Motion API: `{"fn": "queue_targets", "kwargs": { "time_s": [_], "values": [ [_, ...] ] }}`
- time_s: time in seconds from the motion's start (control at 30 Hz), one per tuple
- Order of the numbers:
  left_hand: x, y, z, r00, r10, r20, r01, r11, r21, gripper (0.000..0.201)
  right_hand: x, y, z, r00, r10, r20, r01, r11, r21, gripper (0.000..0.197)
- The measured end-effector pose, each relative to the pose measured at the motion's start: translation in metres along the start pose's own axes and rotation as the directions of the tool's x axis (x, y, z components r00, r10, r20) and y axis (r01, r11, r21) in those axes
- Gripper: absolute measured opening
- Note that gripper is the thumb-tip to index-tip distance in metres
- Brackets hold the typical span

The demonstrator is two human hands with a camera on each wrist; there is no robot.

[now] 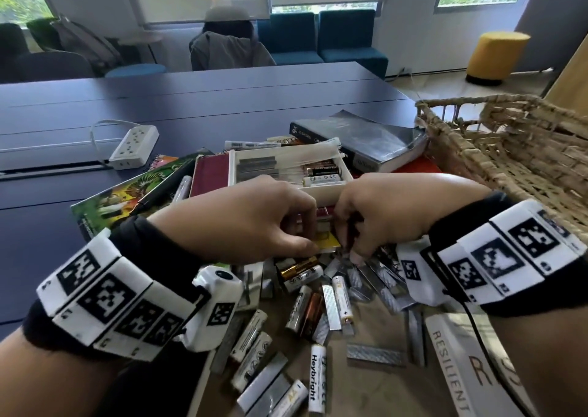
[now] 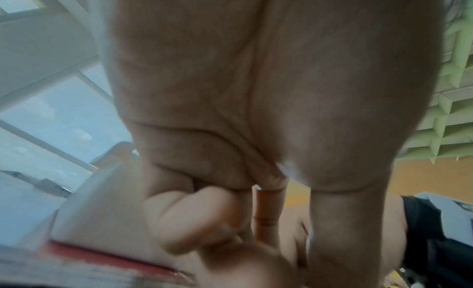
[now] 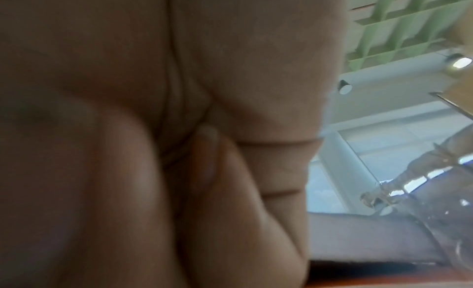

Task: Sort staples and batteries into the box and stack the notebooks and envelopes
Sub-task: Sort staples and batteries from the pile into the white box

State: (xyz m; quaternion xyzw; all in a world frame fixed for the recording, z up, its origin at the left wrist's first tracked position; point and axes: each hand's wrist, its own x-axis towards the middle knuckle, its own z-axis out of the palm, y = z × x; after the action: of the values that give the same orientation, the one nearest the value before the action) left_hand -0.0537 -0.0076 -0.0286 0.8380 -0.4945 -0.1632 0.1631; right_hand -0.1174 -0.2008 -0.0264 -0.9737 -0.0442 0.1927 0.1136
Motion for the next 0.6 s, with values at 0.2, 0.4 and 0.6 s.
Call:
{"fn": "queue_targets", "kwargs": {
  "time_s": [0.2,0.4,0.6],
  "values": [
    [0.0,0.006,0.004,0.997,0.051,0.066,-0.051,0.999,0.009,0.015,-0.001,0.005,-0.012,0.986,-0.096,-0.135,0.124,0.969,0.216,0.01],
    [-0.003,0.021,0.014,0.972,0.162,0.171,-0.17,0.985,0.033,0.014,0.003,0.008,-0.013,0.973,-0.11,-0.203,0.174,0.928,0.33,0.016],
    [-0.003,0.034,0.022,0.955,0.15,0.257,-0.19,0.972,0.139,0.02,0.004,0.012,-0.012,0.94,-0.069,-0.334,0.208,0.893,0.4,0.012]
  ]
}}
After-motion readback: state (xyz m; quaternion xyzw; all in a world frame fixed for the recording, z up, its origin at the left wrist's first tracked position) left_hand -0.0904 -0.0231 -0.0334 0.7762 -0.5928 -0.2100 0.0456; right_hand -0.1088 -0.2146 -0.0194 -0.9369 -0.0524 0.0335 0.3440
